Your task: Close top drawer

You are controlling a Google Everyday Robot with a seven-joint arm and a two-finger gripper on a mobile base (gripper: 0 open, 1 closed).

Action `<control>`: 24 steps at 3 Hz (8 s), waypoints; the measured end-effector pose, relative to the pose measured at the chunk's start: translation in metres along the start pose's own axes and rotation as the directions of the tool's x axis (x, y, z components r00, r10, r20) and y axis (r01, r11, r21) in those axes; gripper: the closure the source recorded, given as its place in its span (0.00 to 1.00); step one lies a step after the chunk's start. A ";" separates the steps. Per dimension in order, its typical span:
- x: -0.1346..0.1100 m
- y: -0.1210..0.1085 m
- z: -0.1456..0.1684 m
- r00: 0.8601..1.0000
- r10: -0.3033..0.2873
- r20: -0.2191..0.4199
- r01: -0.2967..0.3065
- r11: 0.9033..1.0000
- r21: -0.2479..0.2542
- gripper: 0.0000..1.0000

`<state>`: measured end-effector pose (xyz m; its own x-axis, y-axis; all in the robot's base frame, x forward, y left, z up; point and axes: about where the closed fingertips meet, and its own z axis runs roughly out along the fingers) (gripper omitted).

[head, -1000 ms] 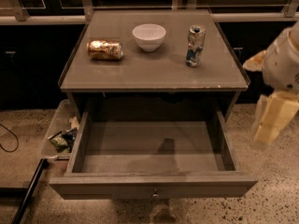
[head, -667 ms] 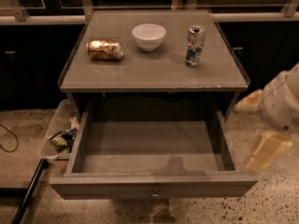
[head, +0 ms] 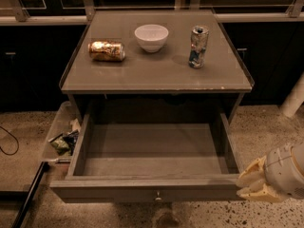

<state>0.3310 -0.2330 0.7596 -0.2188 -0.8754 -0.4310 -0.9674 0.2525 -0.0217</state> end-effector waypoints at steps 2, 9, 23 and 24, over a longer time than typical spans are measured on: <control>0.004 0.001 0.006 0.999 -0.036 0.008 0.036 0.999 0.003 1.00; 0.008 -0.024 0.128 0.965 -0.043 0.258 0.038 0.999 0.026 0.35; 0.001 -0.168 0.076 0.977 -0.158 0.146 0.126 0.971 0.202 0.00; -0.020 -0.145 0.031 0.966 -0.226 0.121 0.201 0.960 0.193 0.00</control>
Offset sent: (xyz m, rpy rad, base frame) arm -0.0036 -0.0025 -0.0099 0.0037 -0.0237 0.0225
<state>0.4797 -0.2395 0.7436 0.0230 -0.8533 -0.5210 -0.9482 0.1465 -0.2818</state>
